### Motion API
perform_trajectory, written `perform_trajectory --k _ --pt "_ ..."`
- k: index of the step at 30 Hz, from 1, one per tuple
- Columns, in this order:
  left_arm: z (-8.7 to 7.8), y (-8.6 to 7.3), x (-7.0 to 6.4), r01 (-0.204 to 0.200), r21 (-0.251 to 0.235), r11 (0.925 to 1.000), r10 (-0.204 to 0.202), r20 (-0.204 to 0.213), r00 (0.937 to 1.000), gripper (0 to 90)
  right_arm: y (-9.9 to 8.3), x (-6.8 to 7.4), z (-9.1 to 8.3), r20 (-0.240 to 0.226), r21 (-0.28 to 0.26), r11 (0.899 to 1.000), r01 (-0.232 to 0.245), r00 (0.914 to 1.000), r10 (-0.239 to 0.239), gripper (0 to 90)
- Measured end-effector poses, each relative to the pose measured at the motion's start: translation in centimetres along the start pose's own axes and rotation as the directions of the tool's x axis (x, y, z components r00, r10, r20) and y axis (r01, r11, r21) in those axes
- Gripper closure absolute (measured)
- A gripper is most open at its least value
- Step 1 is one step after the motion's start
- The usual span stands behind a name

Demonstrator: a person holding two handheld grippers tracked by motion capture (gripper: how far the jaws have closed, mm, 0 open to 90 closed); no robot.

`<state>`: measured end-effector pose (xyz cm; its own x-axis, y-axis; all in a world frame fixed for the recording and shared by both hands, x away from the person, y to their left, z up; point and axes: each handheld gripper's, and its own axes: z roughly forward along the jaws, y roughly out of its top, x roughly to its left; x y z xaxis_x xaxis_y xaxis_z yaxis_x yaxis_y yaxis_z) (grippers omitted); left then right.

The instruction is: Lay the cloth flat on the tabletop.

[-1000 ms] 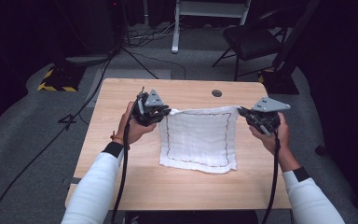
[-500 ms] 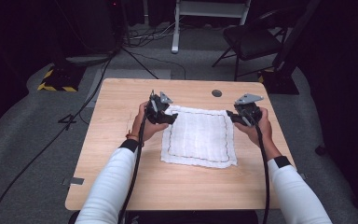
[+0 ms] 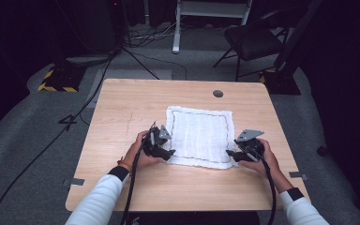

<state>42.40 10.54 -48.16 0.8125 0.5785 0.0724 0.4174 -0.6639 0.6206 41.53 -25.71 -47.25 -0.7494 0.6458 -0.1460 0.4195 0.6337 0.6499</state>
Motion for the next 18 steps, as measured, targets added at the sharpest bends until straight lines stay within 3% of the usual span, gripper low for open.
perform_trajectory --k 2,4,8,12,13,15,18 --pt "0.1 -0.7 -0.3 0.000 0.016 0.9999 0.000 0.003 1.0000 25.0 -0.4 0.2 0.0 -0.018 0.001 1.000 -0.015 0.9997 0.015 40.3" --pt "-0.1 -1.4 -0.5 0.021 -0.007 0.9998 -0.020 0.010 0.9997 26.2 -1.1 0.8 0.1 -0.018 0.037 0.999 0.013 0.9998 -0.012 38.9" --pt "-0.3 -2.4 -0.3 0.095 -0.018 0.9953 -0.093 0.054 0.9941 26.5 -2.1 1.1 -0.4 -0.015 0.025 0.999 -0.024 0.9996 0.024 39.2" --pt "-0.7 -3.1 -1.0 0.091 -0.040 0.9951 -0.089 0.050 0.9948 26.6 -3.1 1.1 -1.0 -0.012 0.007 0.998 -0.058 0.9983 0.058 39.0" --pt "-0.8 -3.2 -1.2 0.074 -0.040 0.9965 -0.071 0.056 0.9959 26.7 -3.3 1.1 -1.1 -0.012 0.005 0.998 -0.062 0.9980 0.062 39.0" --pt "-1.1 -3.3 -1.6 0.046 -0.031 0.9984 -0.044 0.062 0.9971 26.7 -3.8 1.5 -1.5 0.000 0.001 0.998 -0.059 0.9983 0.059 39.2" --pt "-1.2 -3.5 -2.3 0.053 -0.034 0.9980 -0.050 0.077 0.9957 26.7 -4.2 2.0 -2.0 0.009 0.002 0.999 -0.048 0.9988 0.048 39.2"
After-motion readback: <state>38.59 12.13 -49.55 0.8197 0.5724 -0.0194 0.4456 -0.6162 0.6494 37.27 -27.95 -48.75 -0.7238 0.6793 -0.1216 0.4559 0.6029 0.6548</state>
